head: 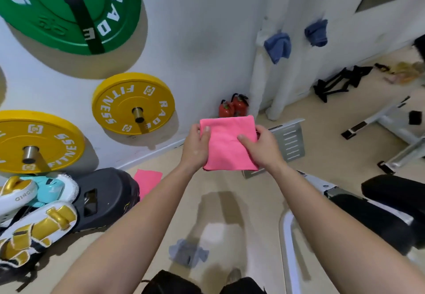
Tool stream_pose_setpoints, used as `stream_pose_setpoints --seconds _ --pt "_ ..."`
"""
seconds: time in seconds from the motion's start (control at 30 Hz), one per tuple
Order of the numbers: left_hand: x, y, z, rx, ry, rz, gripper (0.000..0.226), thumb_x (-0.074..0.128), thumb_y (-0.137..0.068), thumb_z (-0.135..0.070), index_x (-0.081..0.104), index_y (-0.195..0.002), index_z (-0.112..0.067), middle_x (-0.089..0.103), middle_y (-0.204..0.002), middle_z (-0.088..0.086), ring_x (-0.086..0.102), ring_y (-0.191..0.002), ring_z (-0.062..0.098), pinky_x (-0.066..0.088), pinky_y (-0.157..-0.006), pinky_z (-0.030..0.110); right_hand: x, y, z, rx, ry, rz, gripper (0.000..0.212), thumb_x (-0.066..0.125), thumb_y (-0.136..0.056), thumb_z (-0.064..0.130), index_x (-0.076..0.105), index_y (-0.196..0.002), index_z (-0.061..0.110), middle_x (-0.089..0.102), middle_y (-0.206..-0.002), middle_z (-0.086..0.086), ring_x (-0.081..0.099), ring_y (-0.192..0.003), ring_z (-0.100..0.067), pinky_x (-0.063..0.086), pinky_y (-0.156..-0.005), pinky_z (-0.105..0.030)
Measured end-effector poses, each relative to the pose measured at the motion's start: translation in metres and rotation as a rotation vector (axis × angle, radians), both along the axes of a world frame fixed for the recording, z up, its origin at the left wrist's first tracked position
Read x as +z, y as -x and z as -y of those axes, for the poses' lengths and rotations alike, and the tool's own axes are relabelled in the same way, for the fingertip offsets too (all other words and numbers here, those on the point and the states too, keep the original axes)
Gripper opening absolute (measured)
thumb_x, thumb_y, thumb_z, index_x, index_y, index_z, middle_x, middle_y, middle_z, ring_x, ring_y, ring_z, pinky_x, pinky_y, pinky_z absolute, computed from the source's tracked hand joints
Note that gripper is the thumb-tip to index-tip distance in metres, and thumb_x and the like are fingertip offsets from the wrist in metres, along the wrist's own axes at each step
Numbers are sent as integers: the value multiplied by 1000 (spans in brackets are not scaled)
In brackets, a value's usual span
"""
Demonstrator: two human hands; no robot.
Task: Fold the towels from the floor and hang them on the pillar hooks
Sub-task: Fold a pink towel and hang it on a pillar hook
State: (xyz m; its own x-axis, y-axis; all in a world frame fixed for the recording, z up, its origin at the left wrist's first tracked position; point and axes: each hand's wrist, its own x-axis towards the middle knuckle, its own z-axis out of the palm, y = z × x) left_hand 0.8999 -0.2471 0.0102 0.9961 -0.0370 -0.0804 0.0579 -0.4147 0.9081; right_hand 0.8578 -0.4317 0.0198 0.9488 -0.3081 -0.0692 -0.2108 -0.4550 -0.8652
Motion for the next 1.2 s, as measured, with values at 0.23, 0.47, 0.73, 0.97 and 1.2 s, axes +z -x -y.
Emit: stream_pose_setpoints --seconds 0.23,0.47,0.73,0.97,1.2 --pt "45 -98 88 -90 6 107 19 45 -104 -38 51 -107 -20 58 -94 -7 59 -91 18 47 -77 35 45 -84 91 -34 -38 43 43 71 -89 17 58 -127 3 66 -119 -11 62 -104 -23 46 -87 -30" --pt "63 -213 161 -224 17 151 24 45 -104 -39 52 -114 -18 63 -105 2 62 -97 23 52 -86 41 61 -179 153 -153 57 86 46 68 -92 26 54 -132 9 64 -123 -7 60 -110 -26 45 -90 -33" --pt "98 -385 231 -353 64 156 23 49 -104 -31 55 -116 -13 65 -97 2 61 -86 19 47 -71 31 96 -325 217 -270 180 107 46 67 -92 34 57 -132 16 68 -120 -4 63 -104 -23 42 -81 -28" --pt "165 -505 293 -429 154 176 16 51 -101 -31 57 -111 -19 66 -90 5 66 -76 24 61 -67 51 163 -432 283 -314 225 215 44 66 -92 34 56 -130 14 66 -113 0 61 -98 -18 44 -82 -29" --pt "285 -585 370 -388 286 384 22 58 -99 -24 62 -115 -11 64 -101 14 66 -78 22 58 -50 31 271 -531 367 -394 255 451 38 71 -89 34 64 -118 11 61 -100 3 56 -88 -14 38 -77 -24"
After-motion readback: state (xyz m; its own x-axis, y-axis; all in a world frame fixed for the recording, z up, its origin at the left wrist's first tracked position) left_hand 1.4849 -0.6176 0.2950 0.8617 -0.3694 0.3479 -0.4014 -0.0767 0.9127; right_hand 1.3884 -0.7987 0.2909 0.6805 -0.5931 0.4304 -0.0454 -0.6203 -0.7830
